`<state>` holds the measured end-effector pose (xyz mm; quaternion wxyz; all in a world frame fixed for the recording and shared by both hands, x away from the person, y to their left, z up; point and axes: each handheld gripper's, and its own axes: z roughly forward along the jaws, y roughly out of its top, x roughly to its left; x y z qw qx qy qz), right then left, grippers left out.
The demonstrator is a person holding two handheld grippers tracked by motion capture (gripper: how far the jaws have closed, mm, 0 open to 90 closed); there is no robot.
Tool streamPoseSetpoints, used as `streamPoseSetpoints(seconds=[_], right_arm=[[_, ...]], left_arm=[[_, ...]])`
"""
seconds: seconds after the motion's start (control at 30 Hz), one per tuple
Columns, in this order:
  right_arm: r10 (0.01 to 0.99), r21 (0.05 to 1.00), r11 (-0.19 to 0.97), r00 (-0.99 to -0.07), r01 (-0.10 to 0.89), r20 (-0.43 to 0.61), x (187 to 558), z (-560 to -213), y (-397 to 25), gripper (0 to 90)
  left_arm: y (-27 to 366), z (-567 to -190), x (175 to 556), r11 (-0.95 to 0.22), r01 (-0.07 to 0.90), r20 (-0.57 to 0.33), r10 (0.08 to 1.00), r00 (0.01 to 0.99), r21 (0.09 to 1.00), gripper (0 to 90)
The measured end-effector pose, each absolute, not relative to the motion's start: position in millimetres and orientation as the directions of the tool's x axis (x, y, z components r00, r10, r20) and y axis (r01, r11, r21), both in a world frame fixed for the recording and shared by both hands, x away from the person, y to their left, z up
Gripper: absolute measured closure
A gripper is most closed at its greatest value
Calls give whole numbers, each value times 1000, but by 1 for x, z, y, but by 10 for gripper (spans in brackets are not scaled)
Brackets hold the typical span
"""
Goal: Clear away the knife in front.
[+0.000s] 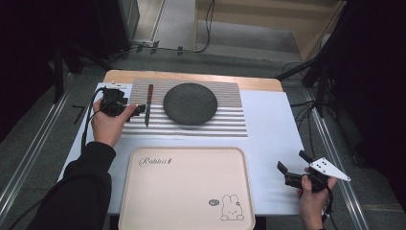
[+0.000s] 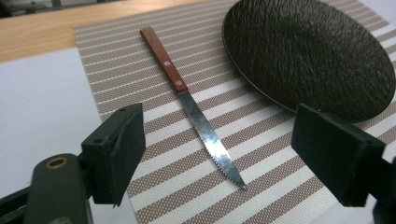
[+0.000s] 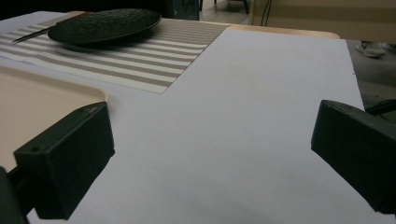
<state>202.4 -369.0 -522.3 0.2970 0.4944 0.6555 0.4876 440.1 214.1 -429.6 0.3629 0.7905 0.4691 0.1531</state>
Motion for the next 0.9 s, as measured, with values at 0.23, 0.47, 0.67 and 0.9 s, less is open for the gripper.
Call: streamPoseSetpoints(seconds=[0.23, 0.47, 0.67, 0.9], right_arm=[[937, 933, 31, -335, 357, 97, 202, -522, -370, 0], [937, 933, 26, -335, 358, 102, 202, -522, -370, 0], [936, 934, 26, -336, 356, 102, 202, -522, -370, 0], [936, 934, 22, -336, 358, 107, 202, -522, -370, 0]], left_arm=[[204, -430, 461, -319, 681, -115, 852, 511, 659, 199], [195, -433, 481, -319, 727, -150, 853, 500, 608, 265], [187, -433, 495, -332, 756, -148, 860, 488, 564, 338], [180, -440, 515, -324, 796, -99, 898, 429, 511, 448]])
